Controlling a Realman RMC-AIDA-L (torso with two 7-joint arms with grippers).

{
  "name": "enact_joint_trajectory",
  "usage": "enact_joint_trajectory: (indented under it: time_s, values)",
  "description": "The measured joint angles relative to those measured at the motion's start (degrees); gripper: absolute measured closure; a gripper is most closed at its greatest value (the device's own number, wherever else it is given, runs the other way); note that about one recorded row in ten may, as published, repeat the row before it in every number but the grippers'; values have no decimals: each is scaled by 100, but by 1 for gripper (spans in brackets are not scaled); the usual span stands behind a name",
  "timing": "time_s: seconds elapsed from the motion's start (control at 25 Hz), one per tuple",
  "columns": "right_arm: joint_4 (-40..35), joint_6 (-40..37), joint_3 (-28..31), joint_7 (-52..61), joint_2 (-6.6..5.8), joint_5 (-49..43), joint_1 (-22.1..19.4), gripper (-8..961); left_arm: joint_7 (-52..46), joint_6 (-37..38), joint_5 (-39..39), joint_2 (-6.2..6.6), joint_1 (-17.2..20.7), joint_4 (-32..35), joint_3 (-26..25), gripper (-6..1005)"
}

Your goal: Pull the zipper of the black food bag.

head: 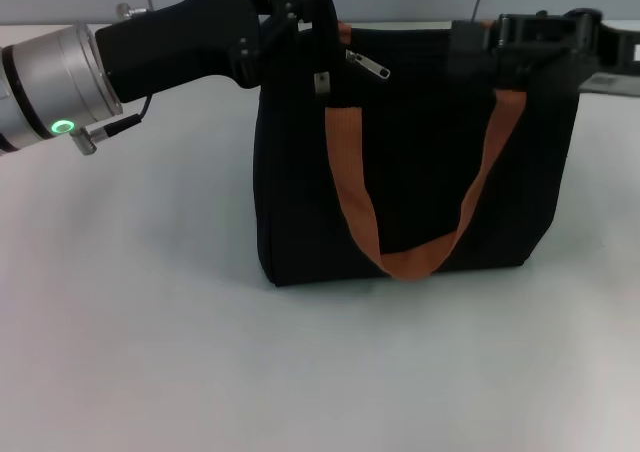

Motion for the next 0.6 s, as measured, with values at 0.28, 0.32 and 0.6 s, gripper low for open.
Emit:
enact_joint_trajectory:
  time_s: [0.28,0.32,0.6]
  values:
    - [385,248,-29,291,129,-17,173,476,68,-10,11,0,0,-68,15,980]
    - [387,316,-40,317,139,-19,178,476,126,-35,8,0,0,-85,71,980]
    - [453,732,-54,480,247,-45,194,476,214,-48,-9,0,-5,-132,128,980]
